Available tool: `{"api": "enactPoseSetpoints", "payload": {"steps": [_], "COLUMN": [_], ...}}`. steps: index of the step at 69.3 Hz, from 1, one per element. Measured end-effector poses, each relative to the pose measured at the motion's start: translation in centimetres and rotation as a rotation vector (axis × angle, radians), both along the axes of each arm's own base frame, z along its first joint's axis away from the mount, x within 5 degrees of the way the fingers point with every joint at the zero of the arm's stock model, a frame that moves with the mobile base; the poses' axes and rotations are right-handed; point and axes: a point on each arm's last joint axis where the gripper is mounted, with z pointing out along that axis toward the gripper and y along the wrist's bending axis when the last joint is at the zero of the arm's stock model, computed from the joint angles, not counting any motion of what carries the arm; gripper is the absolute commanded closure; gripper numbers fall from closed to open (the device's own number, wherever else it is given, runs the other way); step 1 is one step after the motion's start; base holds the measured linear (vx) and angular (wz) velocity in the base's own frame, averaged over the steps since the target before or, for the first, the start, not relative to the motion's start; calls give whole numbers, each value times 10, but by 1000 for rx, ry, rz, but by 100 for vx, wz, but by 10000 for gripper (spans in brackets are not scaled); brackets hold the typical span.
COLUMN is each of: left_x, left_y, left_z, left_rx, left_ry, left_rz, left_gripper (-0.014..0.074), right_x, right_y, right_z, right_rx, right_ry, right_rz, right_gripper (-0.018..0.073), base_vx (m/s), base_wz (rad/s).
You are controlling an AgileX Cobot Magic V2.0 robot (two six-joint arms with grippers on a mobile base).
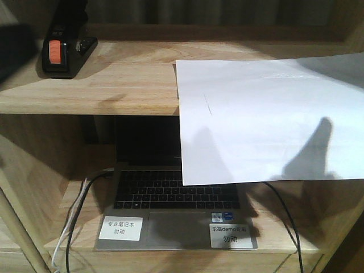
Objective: Grab stapler and paper to desk for stapling
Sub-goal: 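Reach the left gripper up to the black stapler on the shelf, then grasp the black stapler with the left gripper and lift it off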
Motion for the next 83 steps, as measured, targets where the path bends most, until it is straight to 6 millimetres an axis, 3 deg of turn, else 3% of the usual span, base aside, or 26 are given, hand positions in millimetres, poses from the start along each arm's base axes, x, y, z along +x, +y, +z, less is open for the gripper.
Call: {"api": "enactPoseSetpoints", "payload": {"steps": [19, 37, 43, 62, 71, 83], "left_x": [42, 45, 43, 57, 72, 102], "left_y": [-25, -27, -26, -15, -16, -29], "left_z": [-24, -25, -18, 32, 48, 51], "left_rx": [72, 81, 97, 113, 143, 196], "left_ry": [96, 118, 146, 176, 185, 249], "left_rz": [4, 0, 1, 184, 267, 313], "left_gripper": [-99, -88, -88, -84, -84, -84], "right_x": [0, 0, 0, 0, 0, 0], "right_y": [0, 0, 0, 0, 0, 0], "right_z": [0, 0, 0, 0, 0, 0], "right_rx": [0, 0, 0, 0, 0, 0], "right_ry": [0, 0, 0, 0, 0, 0], "right_rz": [0, 0, 0, 0, 0, 0], "right_gripper": [151, 186, 193, 199, 199, 199], "base_vx": [0, 0, 0, 0, 0, 0], "base_wz": [0, 0, 0, 0, 0, 0]}}
